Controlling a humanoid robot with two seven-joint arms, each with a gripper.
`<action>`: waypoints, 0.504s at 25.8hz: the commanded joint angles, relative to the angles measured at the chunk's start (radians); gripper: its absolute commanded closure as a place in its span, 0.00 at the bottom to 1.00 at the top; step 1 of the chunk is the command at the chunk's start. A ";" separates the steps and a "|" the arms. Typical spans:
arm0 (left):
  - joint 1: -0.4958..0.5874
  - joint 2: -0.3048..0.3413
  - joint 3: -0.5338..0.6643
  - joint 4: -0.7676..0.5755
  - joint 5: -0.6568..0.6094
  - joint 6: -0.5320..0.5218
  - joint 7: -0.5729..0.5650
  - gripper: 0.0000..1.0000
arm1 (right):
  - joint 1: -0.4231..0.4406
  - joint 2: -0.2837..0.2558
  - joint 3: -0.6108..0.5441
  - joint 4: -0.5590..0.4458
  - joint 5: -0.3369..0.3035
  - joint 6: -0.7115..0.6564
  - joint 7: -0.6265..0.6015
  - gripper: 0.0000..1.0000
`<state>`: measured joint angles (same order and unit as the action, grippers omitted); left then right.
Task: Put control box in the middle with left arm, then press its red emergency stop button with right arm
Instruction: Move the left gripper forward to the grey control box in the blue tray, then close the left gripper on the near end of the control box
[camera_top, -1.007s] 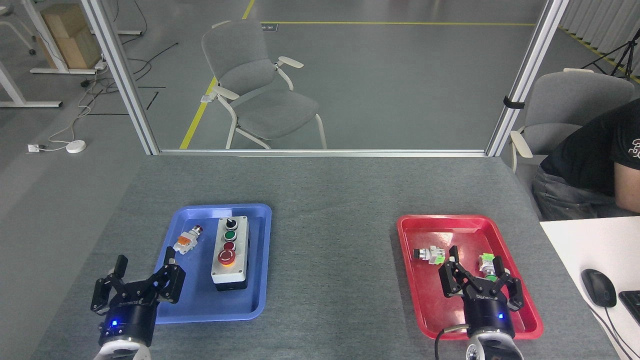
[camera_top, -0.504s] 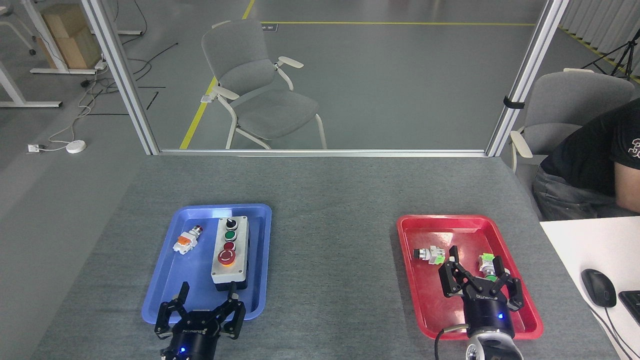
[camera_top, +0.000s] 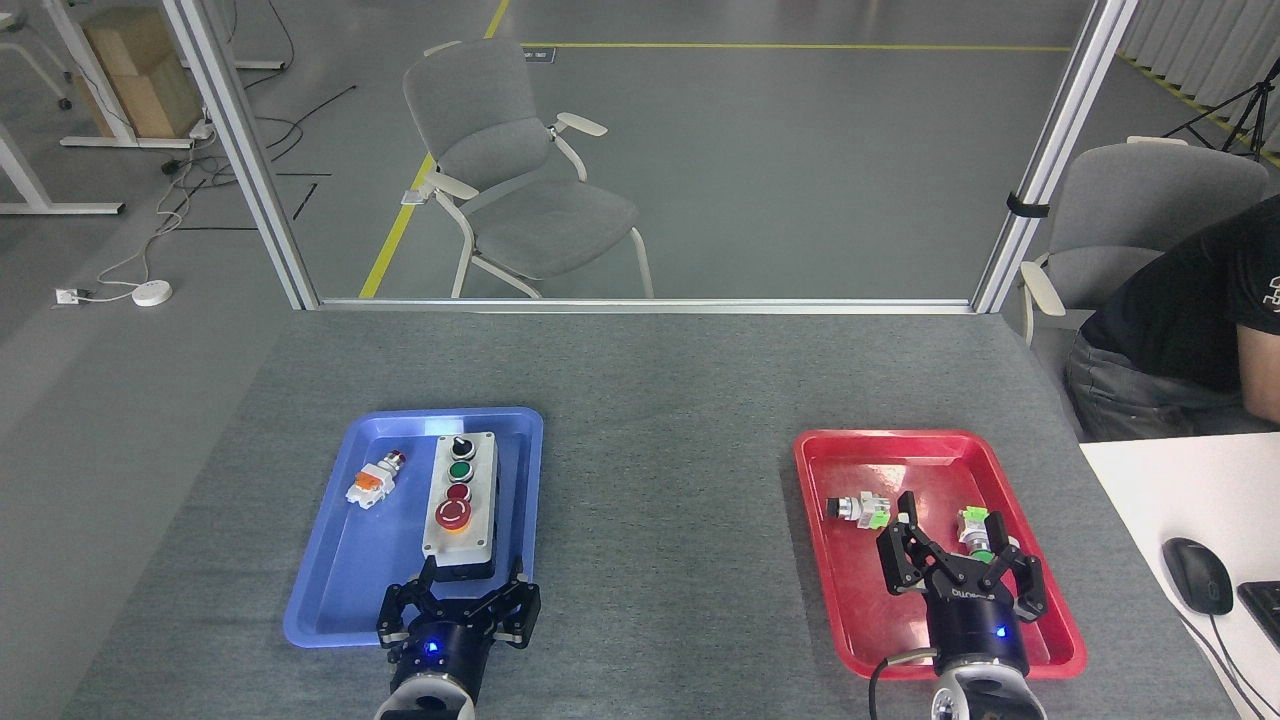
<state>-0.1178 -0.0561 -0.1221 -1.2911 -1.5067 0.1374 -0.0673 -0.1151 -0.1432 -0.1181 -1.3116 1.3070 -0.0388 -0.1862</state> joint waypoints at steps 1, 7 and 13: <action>-0.025 -0.011 0.002 0.039 0.002 0.001 -0.003 0.01 | 0.000 0.001 0.000 0.000 0.000 -0.001 0.001 0.00; -0.086 -0.011 0.010 0.154 0.011 0.016 -0.005 0.01 | -0.002 -0.001 0.000 0.000 0.000 -0.001 0.001 0.00; -0.102 -0.007 0.036 0.182 0.051 0.022 -0.005 0.01 | 0.000 0.001 0.000 0.000 0.000 -0.001 0.001 0.00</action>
<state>-0.2077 -0.0656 -0.0969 -1.1297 -1.4685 0.1572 -0.0721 -0.1164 -0.1435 -0.1181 -1.3116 1.3070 -0.0400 -0.1861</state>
